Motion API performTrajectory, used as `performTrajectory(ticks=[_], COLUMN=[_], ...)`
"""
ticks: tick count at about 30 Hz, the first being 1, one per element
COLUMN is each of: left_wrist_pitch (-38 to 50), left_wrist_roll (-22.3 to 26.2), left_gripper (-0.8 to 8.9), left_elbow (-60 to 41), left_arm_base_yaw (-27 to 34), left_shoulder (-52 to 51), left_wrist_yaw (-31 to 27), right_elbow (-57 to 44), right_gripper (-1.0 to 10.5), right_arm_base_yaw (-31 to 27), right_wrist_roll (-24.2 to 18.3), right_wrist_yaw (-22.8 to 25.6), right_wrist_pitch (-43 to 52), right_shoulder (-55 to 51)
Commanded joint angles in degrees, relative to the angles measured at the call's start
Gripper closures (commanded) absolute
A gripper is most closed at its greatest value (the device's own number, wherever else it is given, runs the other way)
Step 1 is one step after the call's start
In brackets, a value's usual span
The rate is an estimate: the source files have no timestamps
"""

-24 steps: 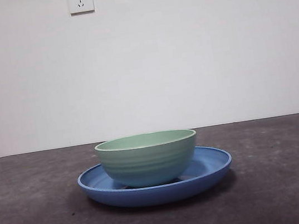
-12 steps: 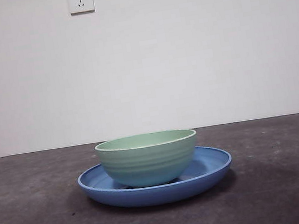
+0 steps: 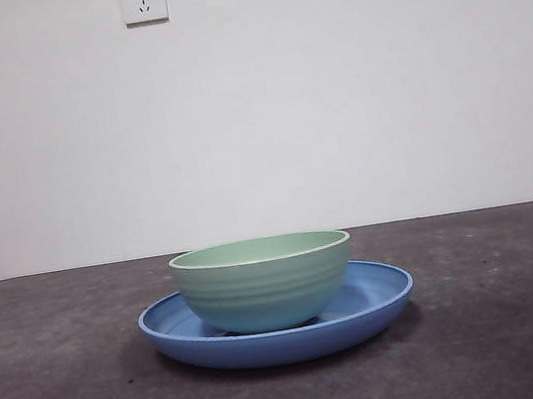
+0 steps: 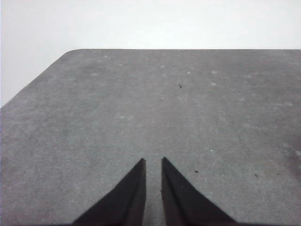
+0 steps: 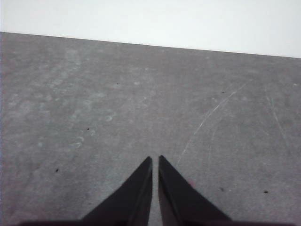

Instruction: Place the green bowl on the blue plate

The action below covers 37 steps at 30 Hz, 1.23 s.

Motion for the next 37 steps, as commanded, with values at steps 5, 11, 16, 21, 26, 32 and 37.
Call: performTrajectory(ticks=[5,11,16,21,26,32,37], left_wrist_pitch=[-0.4,-0.4,-0.4,-0.4,-0.4,-0.4,-0.4], left_wrist_roll=[-0.1,-0.1,-0.1,-0.1,-0.1,-0.1,-0.1], left_gripper=[7.61,7.61,7.61,7.61,7.61,7.61,7.61], left_elbow=[-1.2,-1.2,-1.2,-1.2,-1.2,-1.2,-1.2], left_arm_base_yaw=[0.0,0.0,0.0,0.0,0.0,0.0,0.0], left_shoulder=[0.0,0.0,0.0,0.0,0.0,0.0,0.0], left_wrist_yaw=[-0.2,-0.2,-0.2,-0.2,-0.2,-0.3,-0.3], right_elbow=[-0.4,-0.4,-0.4,-0.4,-0.4,-0.4,-0.4], right_gripper=[9.3,9.3,9.3,9.3,9.3,9.3,9.3], right_arm_base_yaw=[0.0,0.0,0.0,0.0,0.0,0.0,0.0], right_wrist_roll=[-0.5,-0.1,-0.1,-0.1,-0.1,-0.1,-0.1], right_wrist_yaw=[1.3,0.7,0.9,0.9,0.9,0.9,0.9], right_wrist_pitch=[-0.4,0.1,1.1,1.1,1.1,1.1,1.1], right_shoulder=[-0.1,-0.1,-0.1,-0.1,-0.1,-0.1,-0.1])
